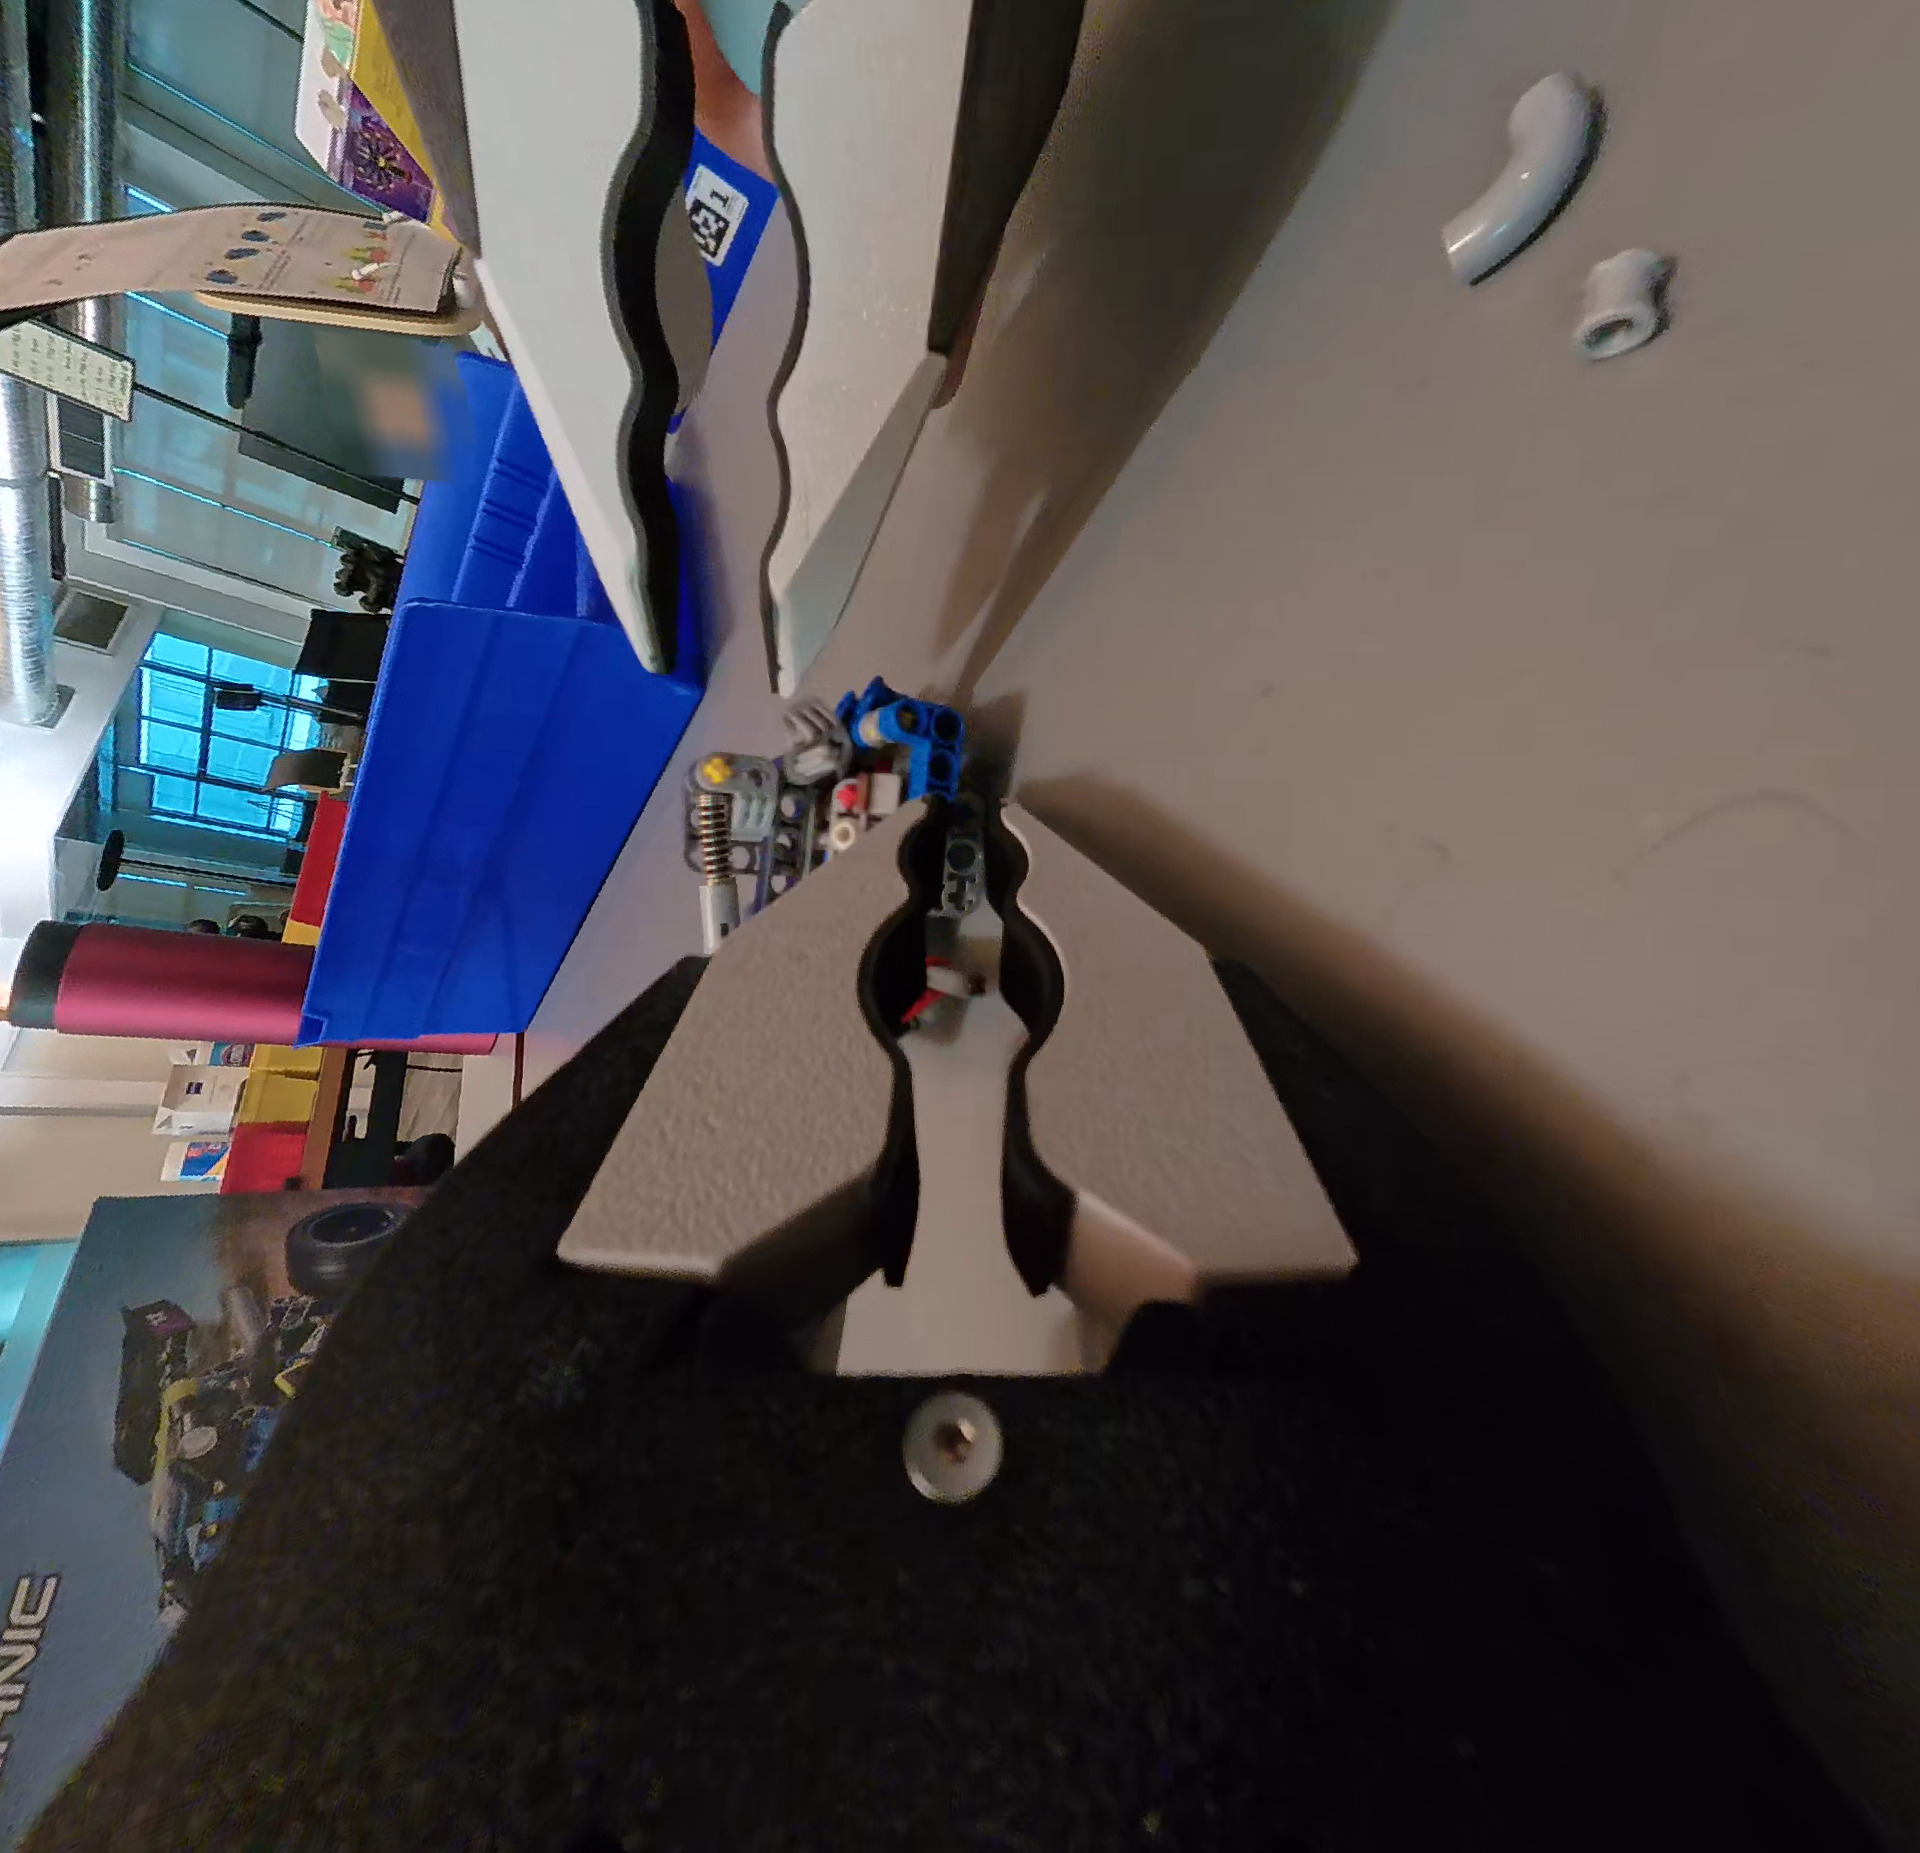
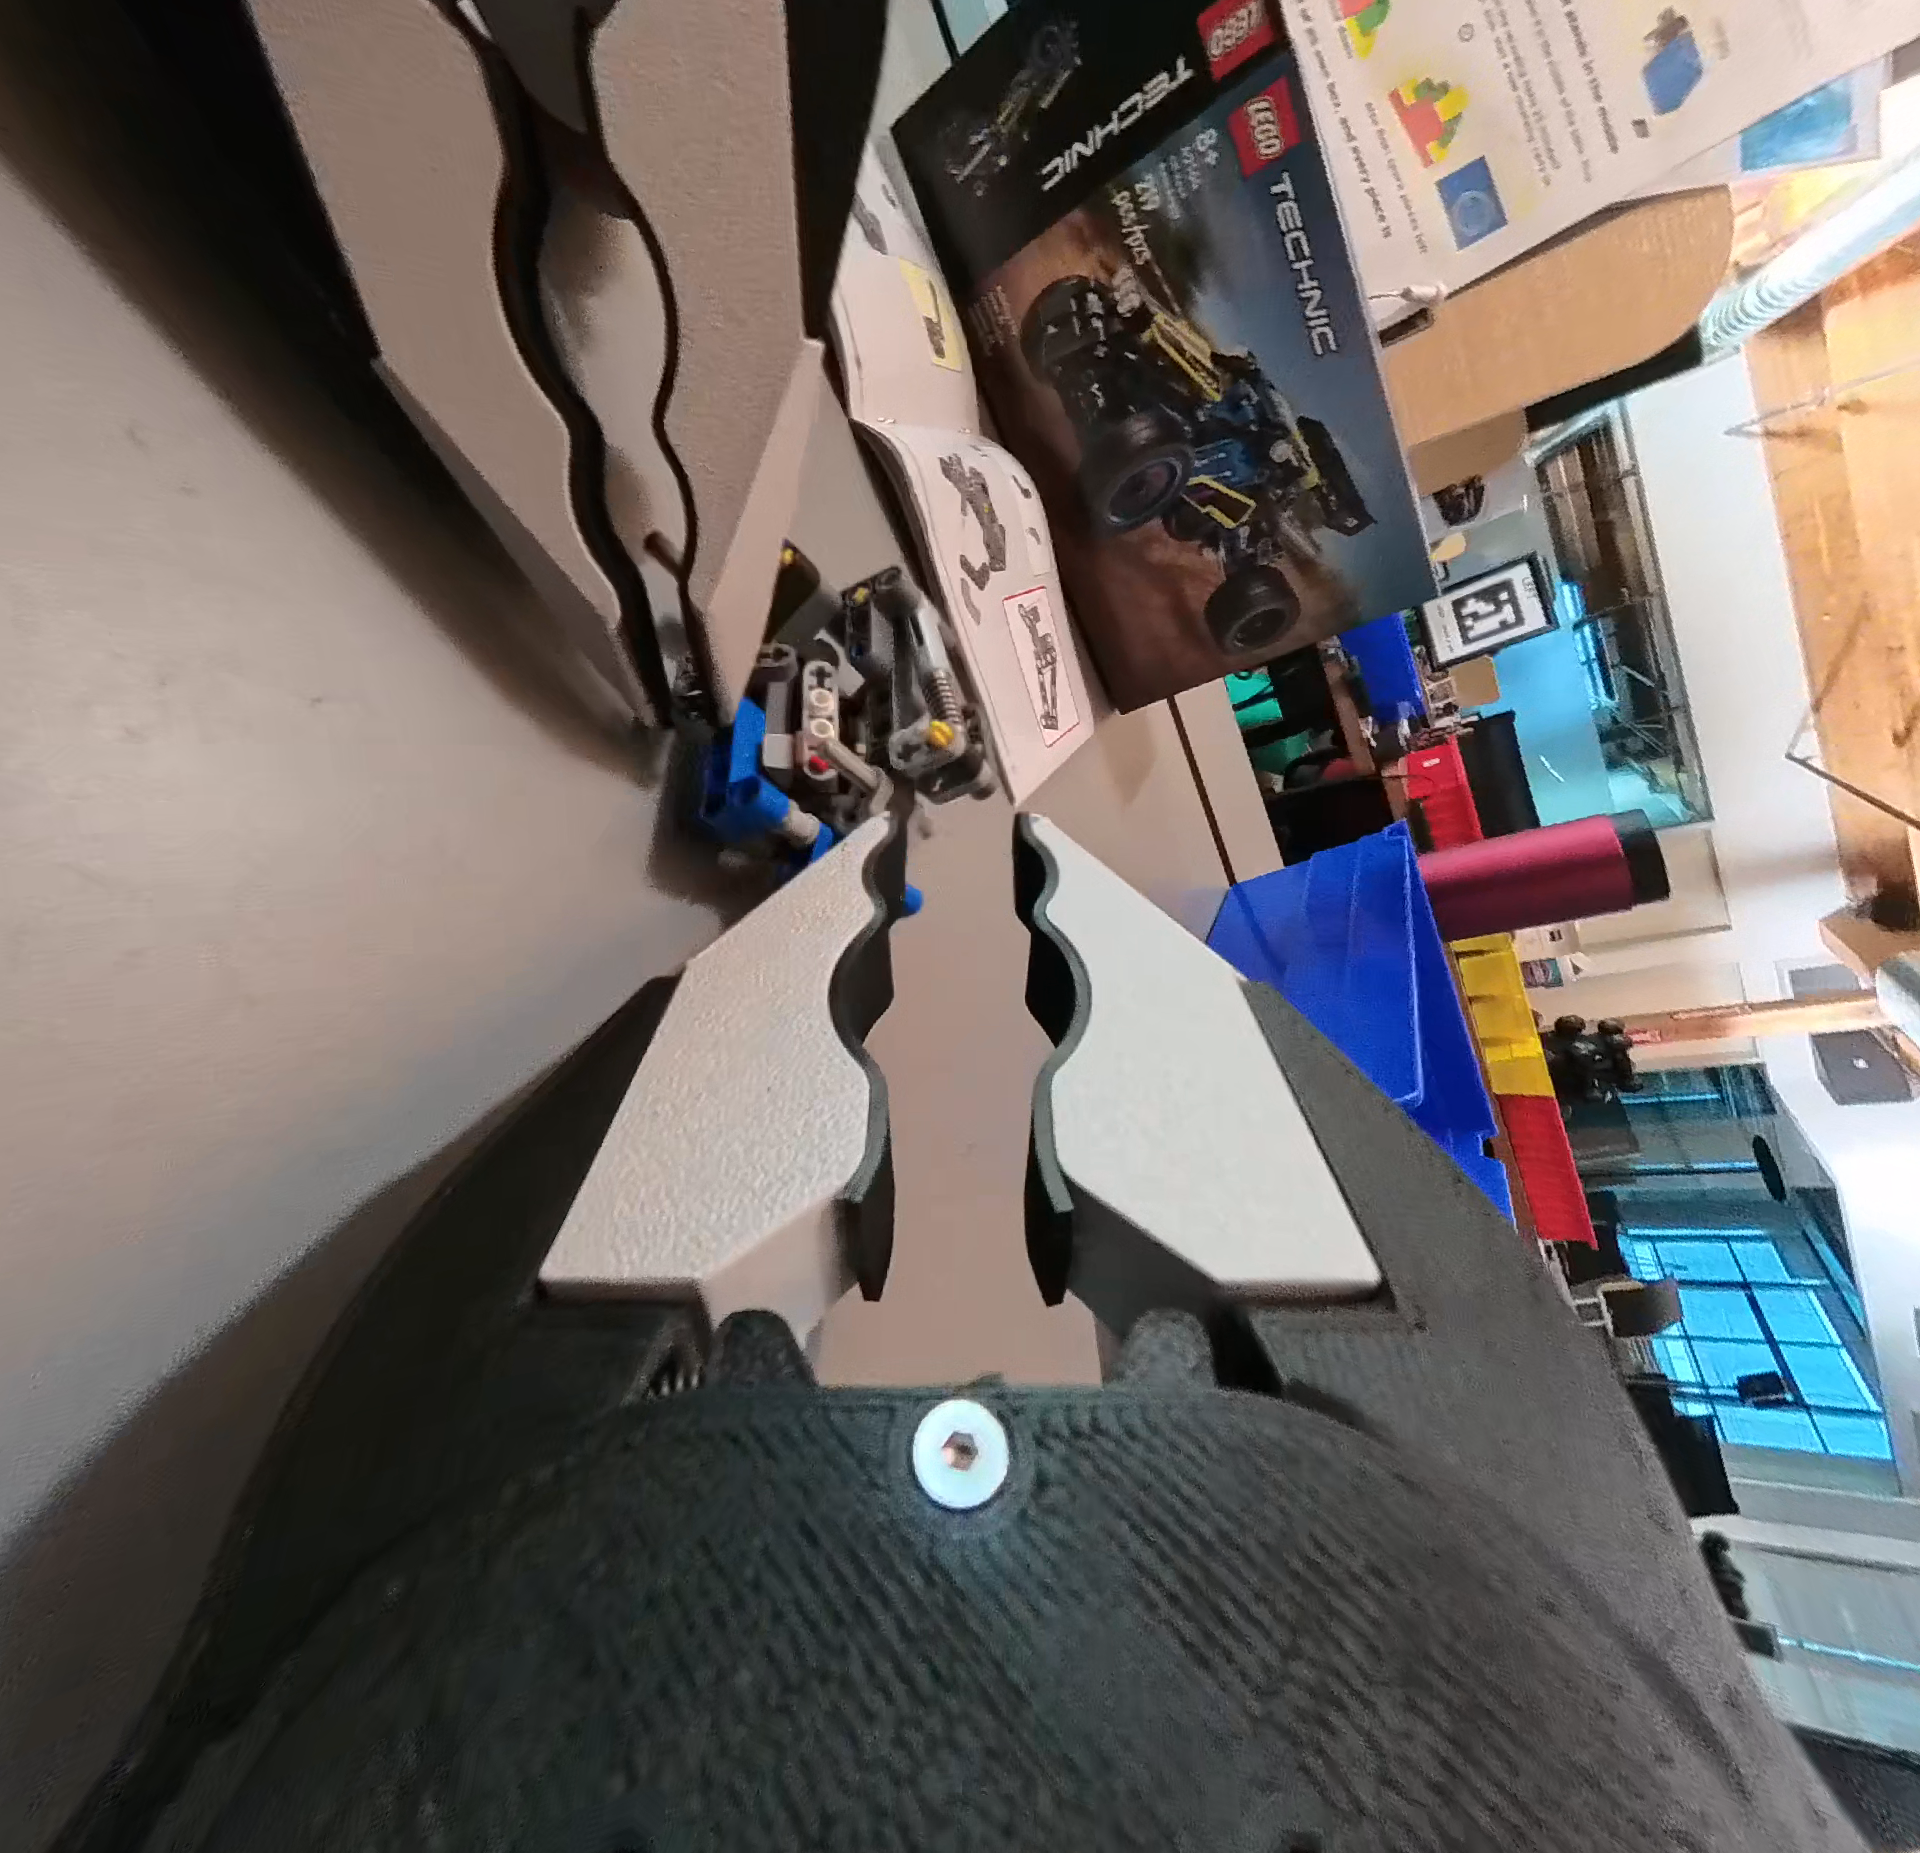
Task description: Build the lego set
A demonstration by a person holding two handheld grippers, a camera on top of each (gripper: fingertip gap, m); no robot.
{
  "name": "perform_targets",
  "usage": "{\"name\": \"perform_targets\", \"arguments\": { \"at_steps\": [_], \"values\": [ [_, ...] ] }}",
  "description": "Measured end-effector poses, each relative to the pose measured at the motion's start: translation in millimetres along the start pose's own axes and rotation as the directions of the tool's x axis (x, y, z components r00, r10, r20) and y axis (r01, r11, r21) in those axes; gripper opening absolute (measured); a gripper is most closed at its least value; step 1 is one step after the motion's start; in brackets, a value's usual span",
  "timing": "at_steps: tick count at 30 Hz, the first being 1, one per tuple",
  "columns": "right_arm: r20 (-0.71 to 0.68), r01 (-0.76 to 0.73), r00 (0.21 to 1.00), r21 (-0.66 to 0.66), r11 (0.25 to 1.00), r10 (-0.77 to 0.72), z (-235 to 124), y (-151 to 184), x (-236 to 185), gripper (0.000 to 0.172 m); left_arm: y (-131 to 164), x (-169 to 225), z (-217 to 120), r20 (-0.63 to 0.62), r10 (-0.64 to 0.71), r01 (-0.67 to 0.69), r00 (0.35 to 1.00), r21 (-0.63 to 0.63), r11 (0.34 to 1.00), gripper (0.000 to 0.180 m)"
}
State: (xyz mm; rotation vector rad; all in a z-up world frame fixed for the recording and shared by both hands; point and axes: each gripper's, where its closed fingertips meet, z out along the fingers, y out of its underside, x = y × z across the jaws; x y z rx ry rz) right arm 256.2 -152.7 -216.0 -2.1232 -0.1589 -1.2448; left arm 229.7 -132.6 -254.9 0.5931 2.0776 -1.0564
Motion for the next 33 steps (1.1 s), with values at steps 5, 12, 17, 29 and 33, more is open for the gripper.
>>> {"name": "perform_targets", "arguments": {
  "at_steps": [5,12,17,29,33],
  "values": [
    [0.032,-0.015,0.999,-0.021,1.0,0.016,8,6,-4,0.016,2,-1,1,0.003,-0.006,0.006,1.0,-0.009,1.0,0.004],
    [0.035,0.013,0.999,-0.09,0.996,-0.01,-4,21,6,0.018,4,-2,1,0.005,-0.005,0.005,1.0,-0.015,1.0,0.003],
    [0.088,-0.23,0.966,-0.139,0.963,0.243,1,27,0,0.014,0,-12,-3,0.059,-0.025,0.024,0.998,0.009,1.0,0.003],
    [0.24,-0.785,0.52,-0.244,0.57,0.82,4,18,-18,0.014,23,-68,-7,0.29,-0.072,0.105,0.954,-0.1,0.989,0.003],
    [0.245,-0.79,0.517,-0.232,0.568,0.82,9,13,-21,0.013,31,-69,-1,0.302,-0.081,0.128,0.95,-0.139,0.982,0.004]
  ]
}}
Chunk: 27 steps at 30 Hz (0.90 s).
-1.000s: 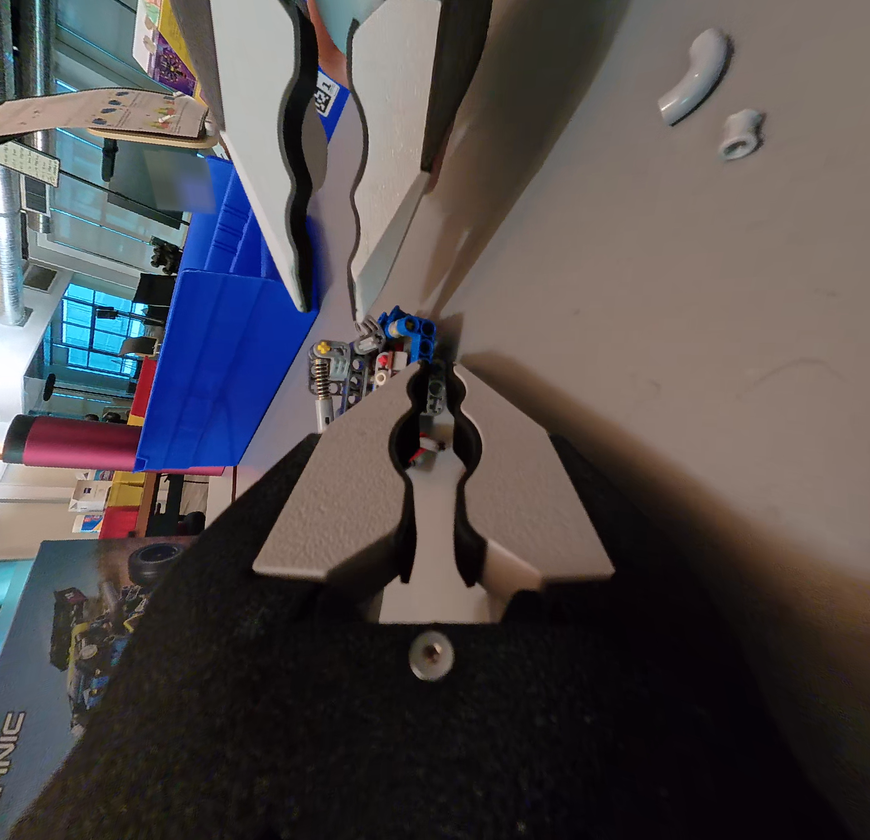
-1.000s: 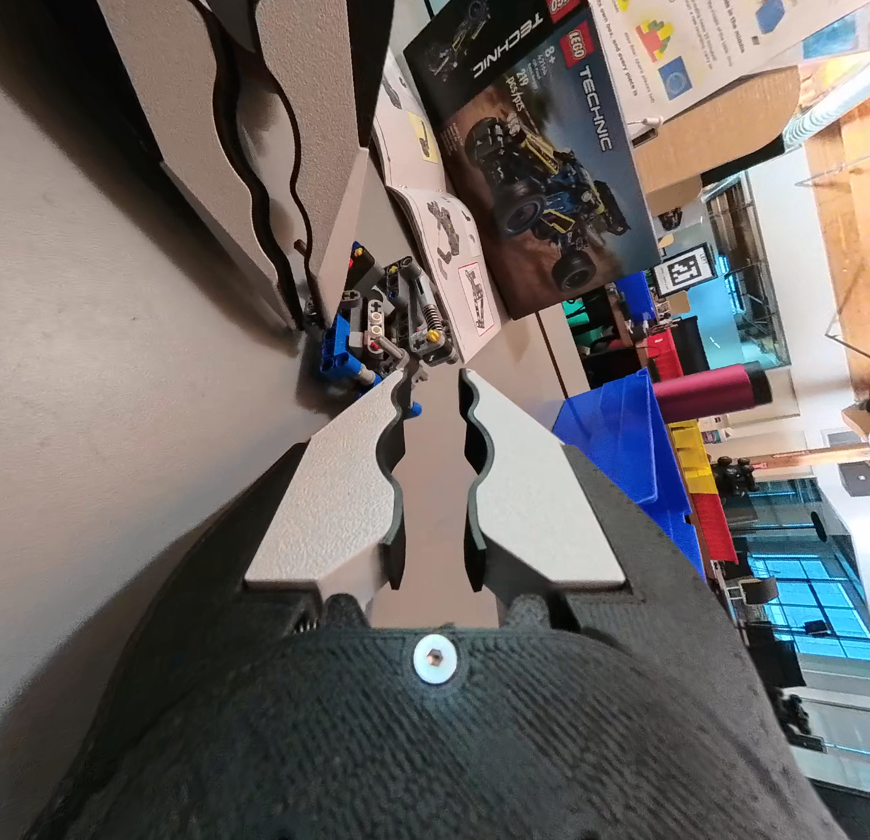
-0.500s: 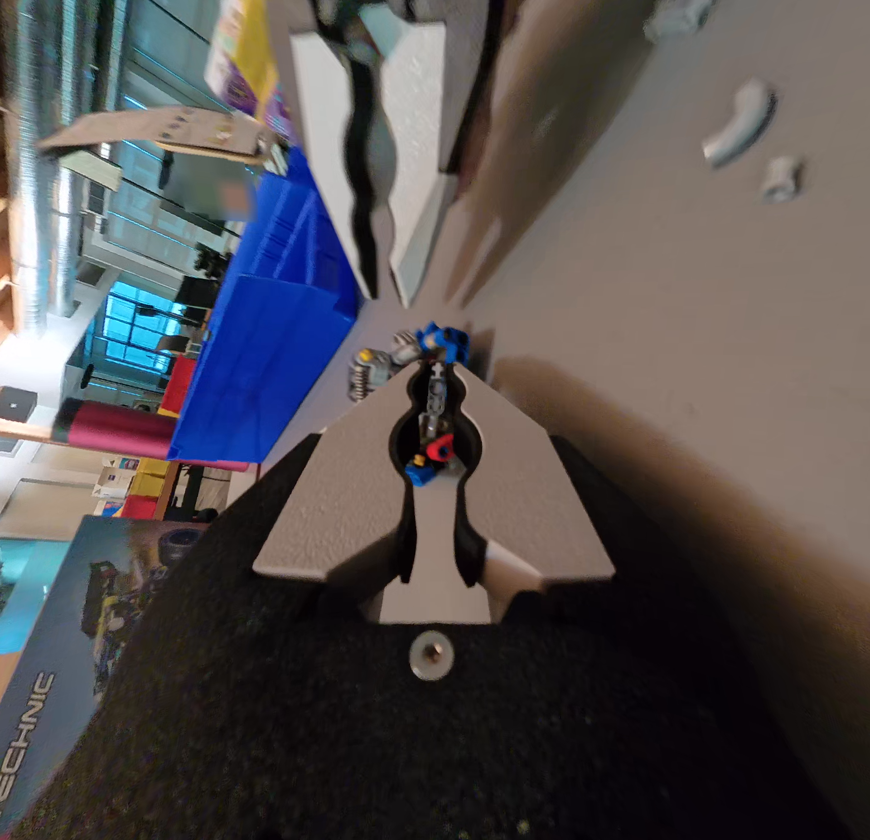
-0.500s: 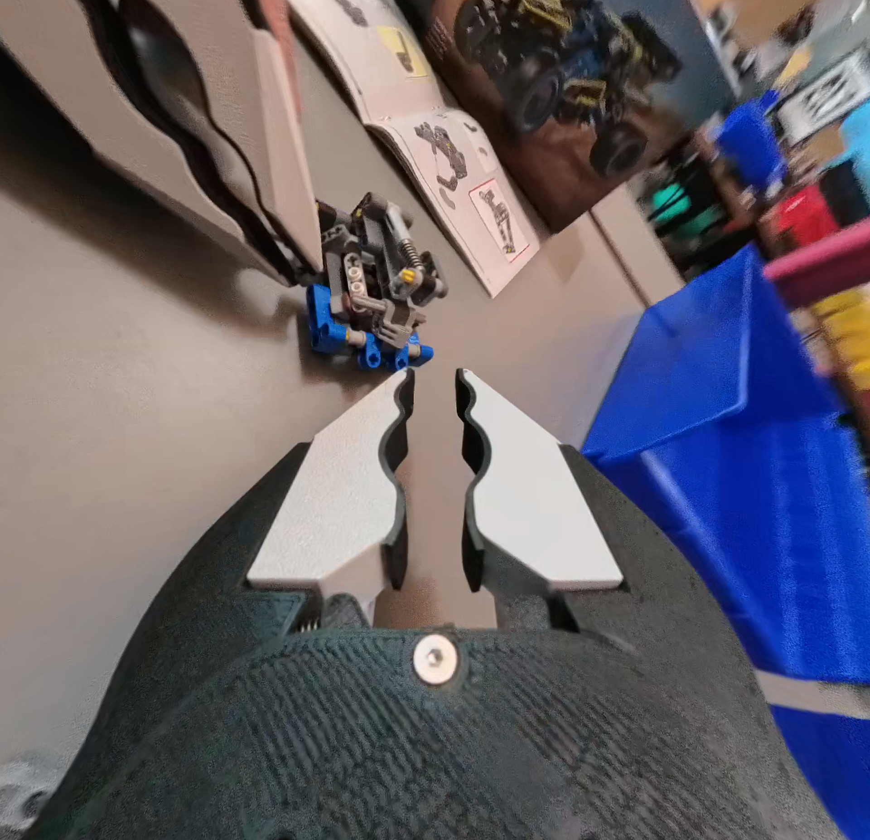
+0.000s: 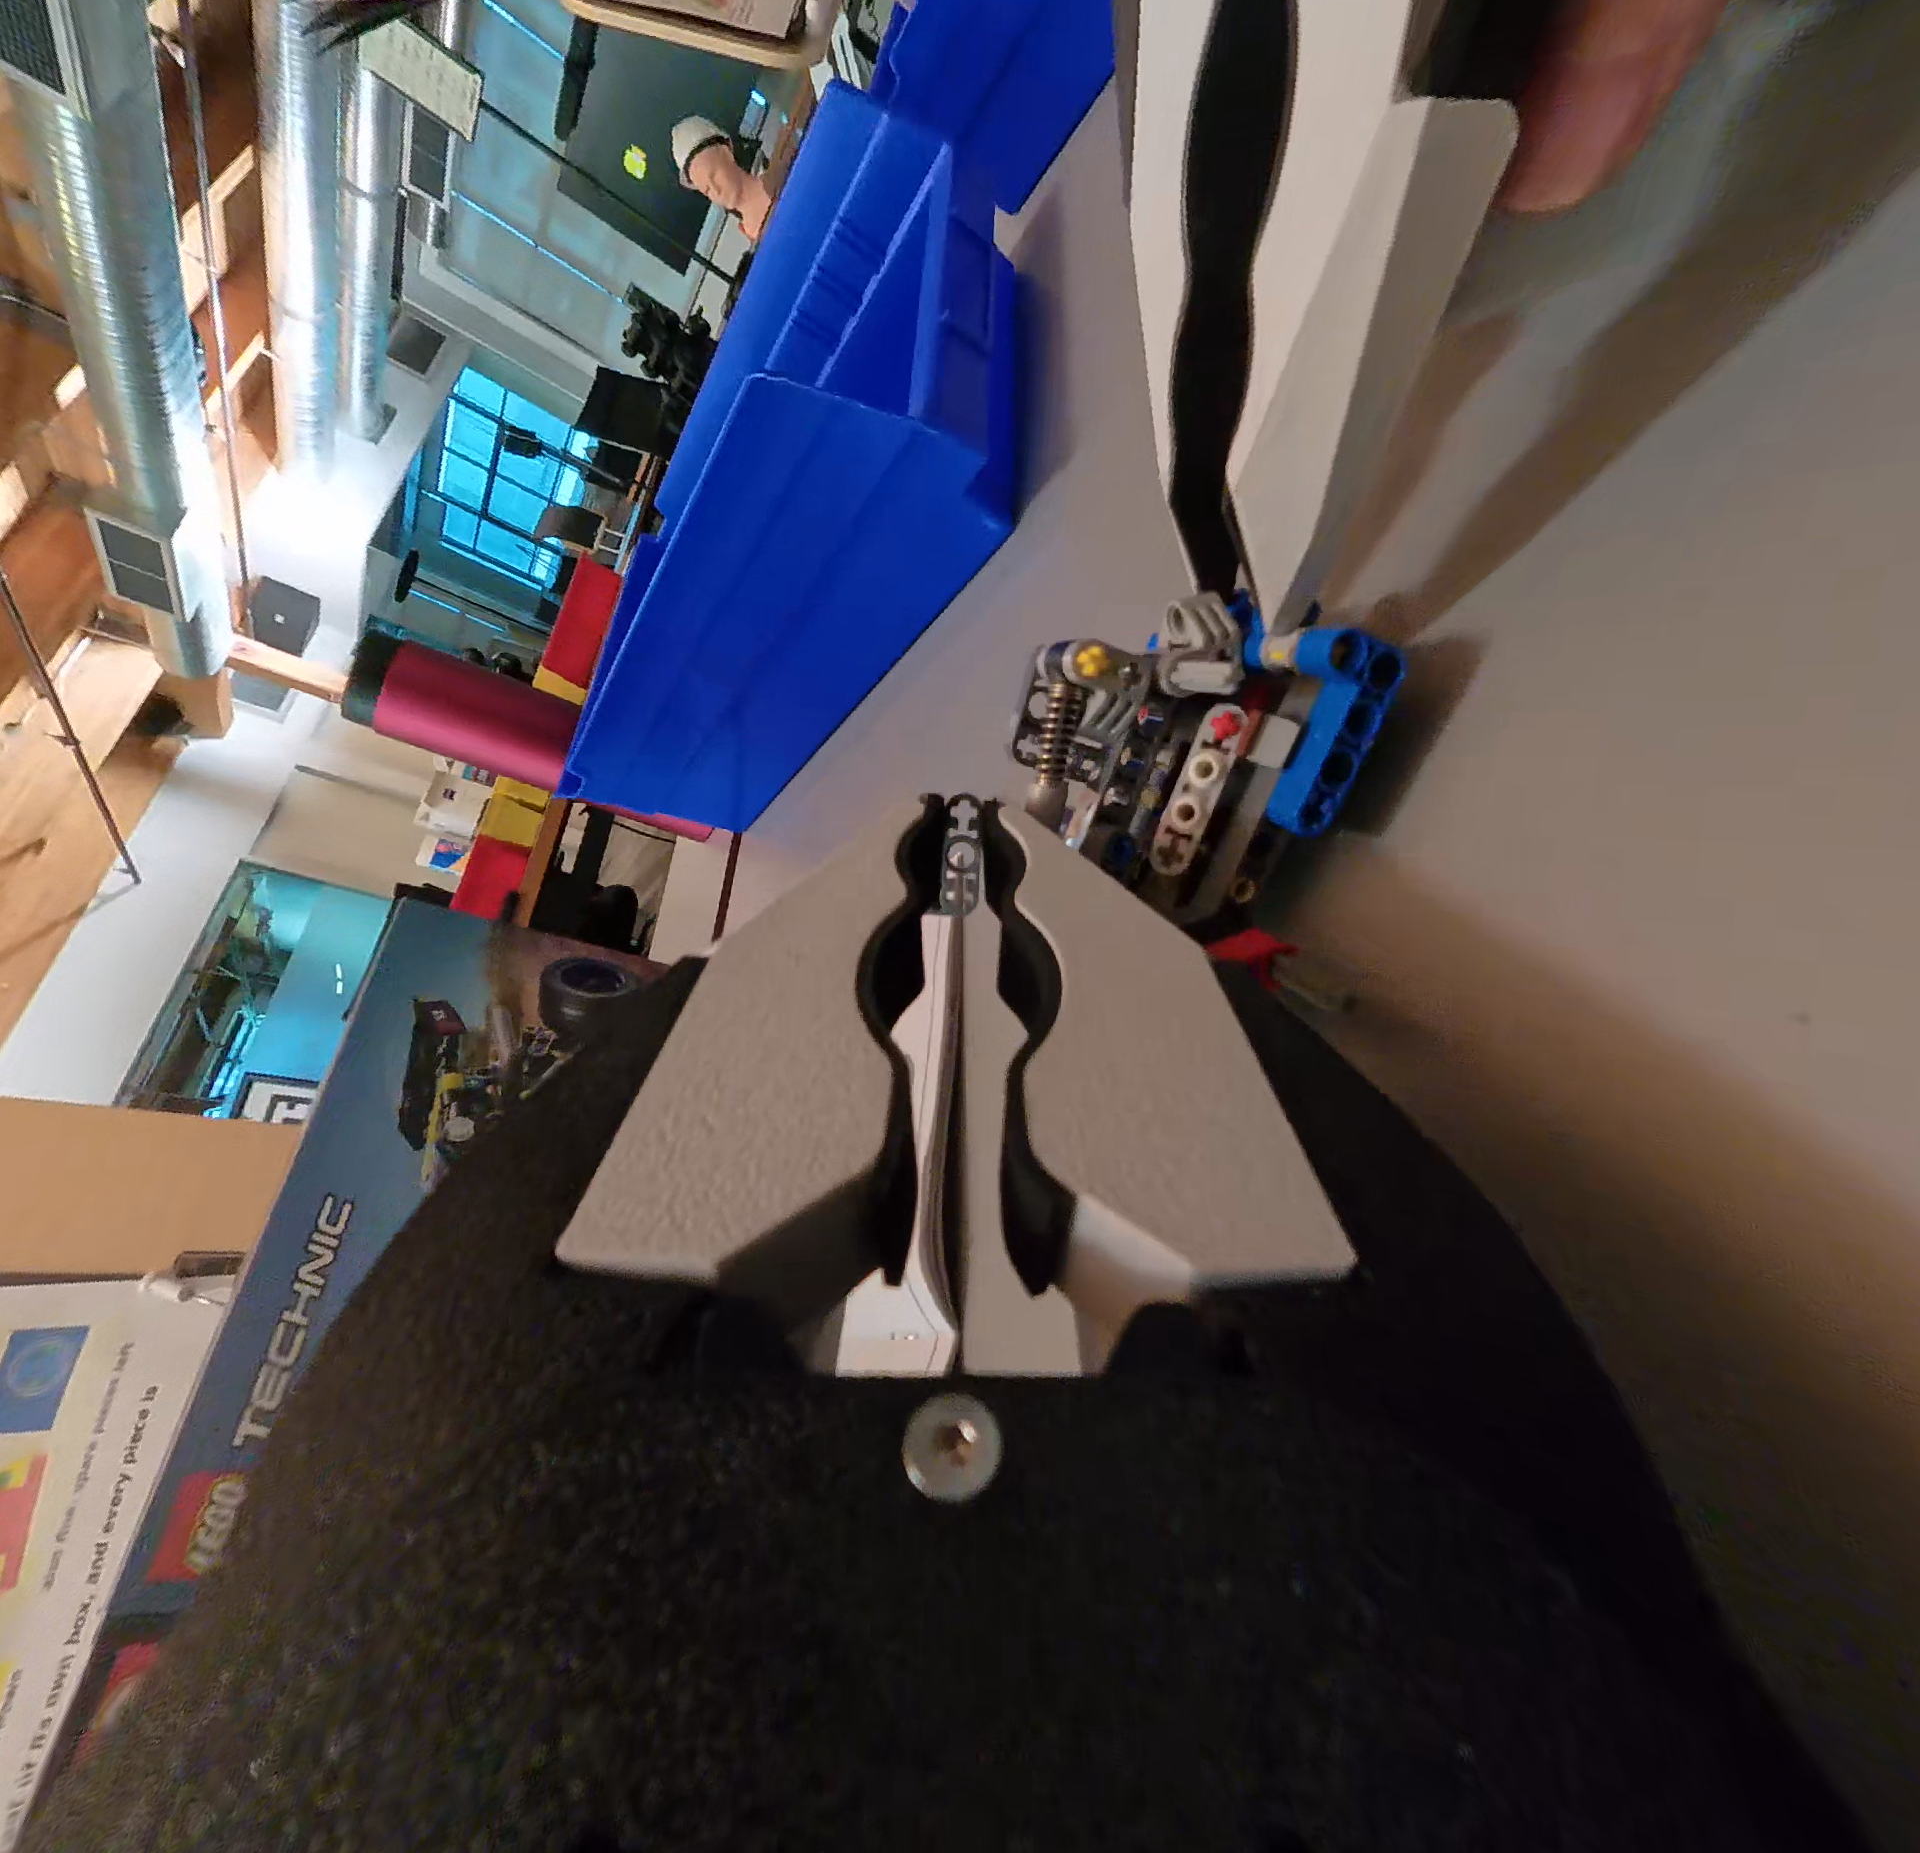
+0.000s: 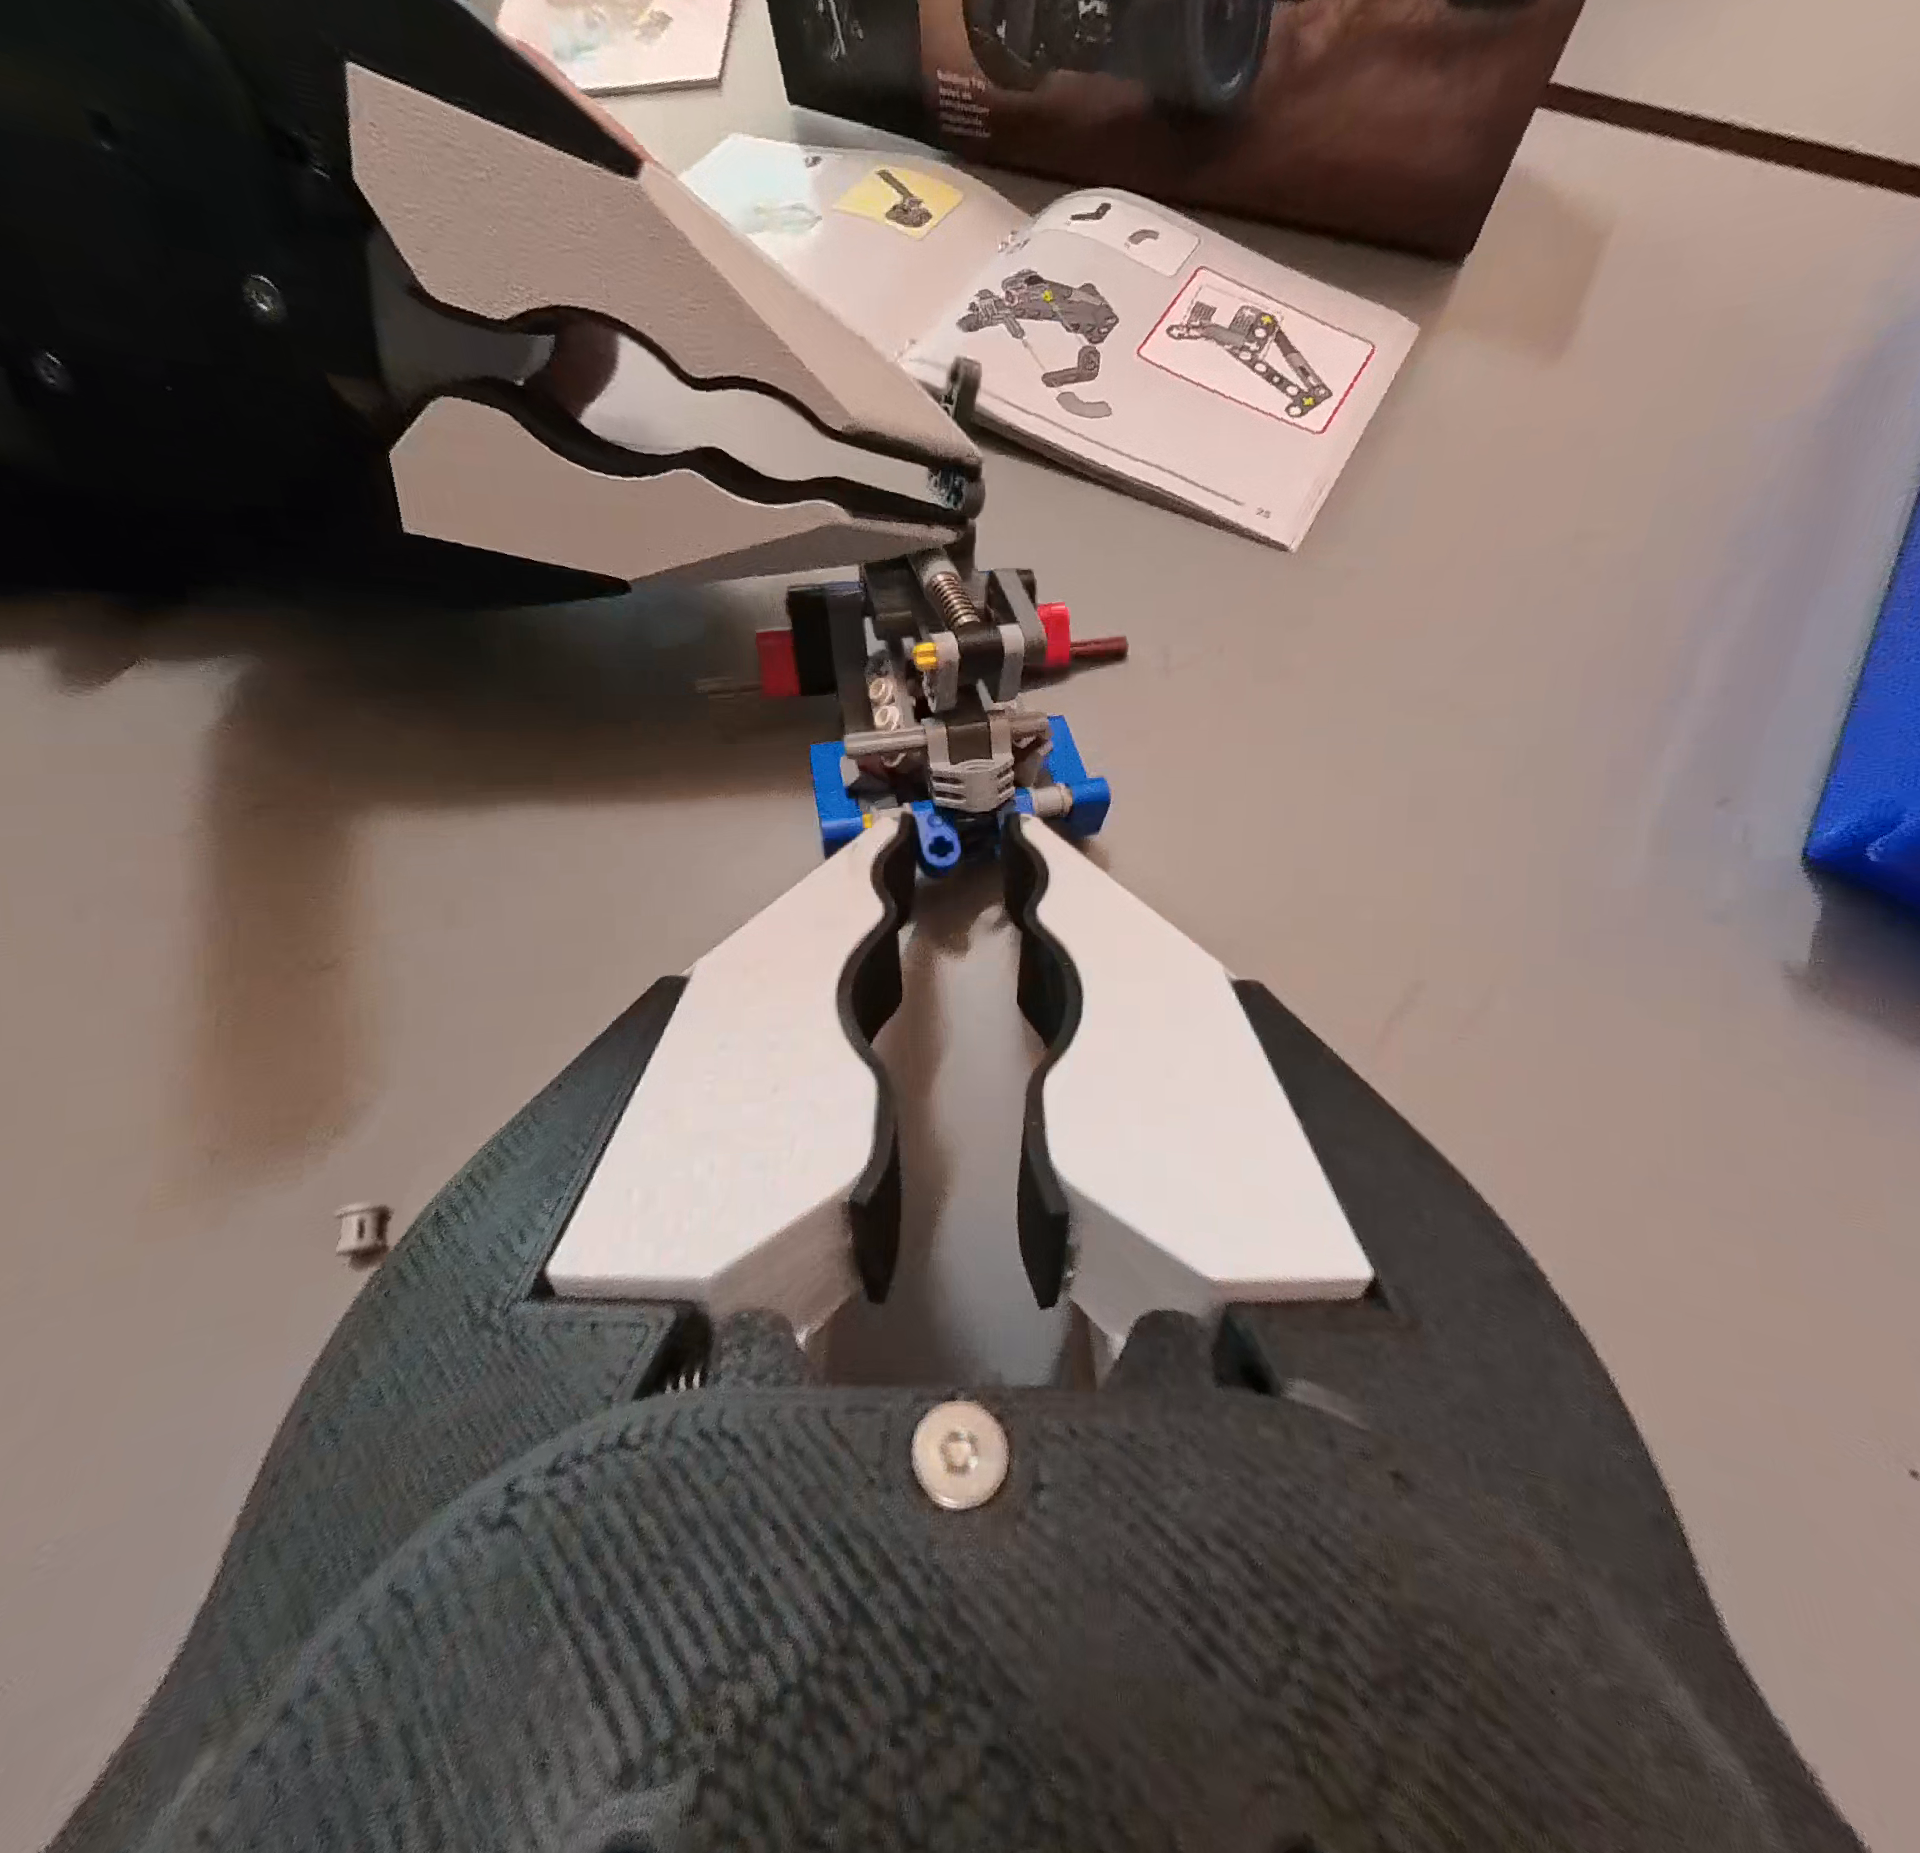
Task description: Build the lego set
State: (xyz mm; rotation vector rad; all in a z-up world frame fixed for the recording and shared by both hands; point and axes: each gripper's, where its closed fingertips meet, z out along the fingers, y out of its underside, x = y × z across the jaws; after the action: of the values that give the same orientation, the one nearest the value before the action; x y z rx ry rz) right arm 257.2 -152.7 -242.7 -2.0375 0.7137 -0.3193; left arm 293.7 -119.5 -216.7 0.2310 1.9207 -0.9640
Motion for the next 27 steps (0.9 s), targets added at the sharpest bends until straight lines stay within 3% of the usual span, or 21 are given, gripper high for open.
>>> {"name": "perform_targets", "arguments": {
  "at_steps": [10,15,27],
  "values": [
    [-0.109,0.192,0.976,0.028,0.981,-0.188,1,-10,6,0.009,0,1,-3,0.012,-0.01,0.01,1.0,0.014,1.0,0.004],
    [-0.088,0.212,0.975,0.104,0.972,-0.203,-1,-19,4,0.006,0,1,-3,0.014,-0.011,0.011,1.0,0.019,1.0,0.004],
    [0.009,0.222,0.975,0.093,0.971,-0.224,4,-19,10,0.01,-1,2,-4,0.016,-0.003,0.002,1.0,0.026,1.0,0.003]
  ]
}}
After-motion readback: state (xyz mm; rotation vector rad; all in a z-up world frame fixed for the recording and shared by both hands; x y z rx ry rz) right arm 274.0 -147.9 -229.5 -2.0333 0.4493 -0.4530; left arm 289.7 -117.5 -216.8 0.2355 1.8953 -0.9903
